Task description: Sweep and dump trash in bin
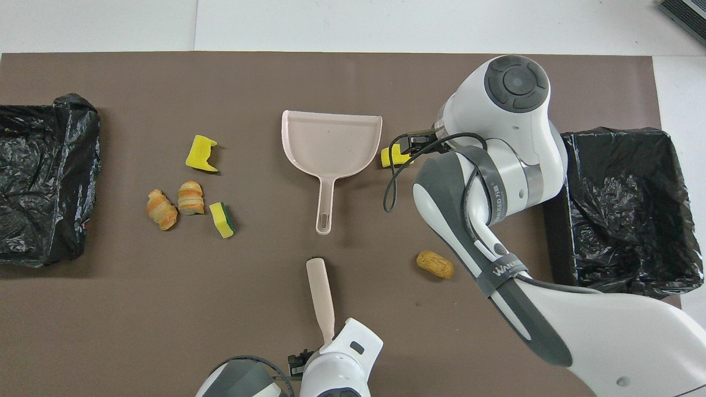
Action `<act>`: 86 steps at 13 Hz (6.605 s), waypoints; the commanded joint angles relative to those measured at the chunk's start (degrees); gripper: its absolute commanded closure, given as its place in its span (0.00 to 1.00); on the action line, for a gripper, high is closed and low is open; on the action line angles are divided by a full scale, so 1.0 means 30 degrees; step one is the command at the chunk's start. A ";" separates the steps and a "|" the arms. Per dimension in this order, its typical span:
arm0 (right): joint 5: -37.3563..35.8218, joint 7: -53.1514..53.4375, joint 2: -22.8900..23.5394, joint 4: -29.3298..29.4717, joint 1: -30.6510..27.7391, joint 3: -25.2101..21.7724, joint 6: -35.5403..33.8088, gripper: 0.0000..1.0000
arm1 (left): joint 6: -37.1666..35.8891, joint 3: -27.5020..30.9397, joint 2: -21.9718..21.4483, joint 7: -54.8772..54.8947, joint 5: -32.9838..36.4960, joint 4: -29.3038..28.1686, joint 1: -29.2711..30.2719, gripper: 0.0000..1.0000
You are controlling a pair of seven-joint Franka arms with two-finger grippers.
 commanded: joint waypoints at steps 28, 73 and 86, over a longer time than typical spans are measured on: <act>-0.1801 0.8413 0.1020 -0.0347 0.3875 0.0056 0.3014 0.00 | -0.8151 1.6072 -0.0471 1.7512 0.0447 0.5333 0.0722 1.00; -0.0722 -1.7167 -0.2489 -0.5410 0.4556 0.0144 0.0493 1.00 | -0.0736 1.5265 0.3046 1.3428 0.3616 0.1321 -0.0388 1.00; -0.0781 -1.9843 -0.2023 -0.5561 0.4380 0.0144 0.1988 1.00 | -0.0648 0.8354 0.2987 1.0080 0.1330 0.1348 -0.0857 1.00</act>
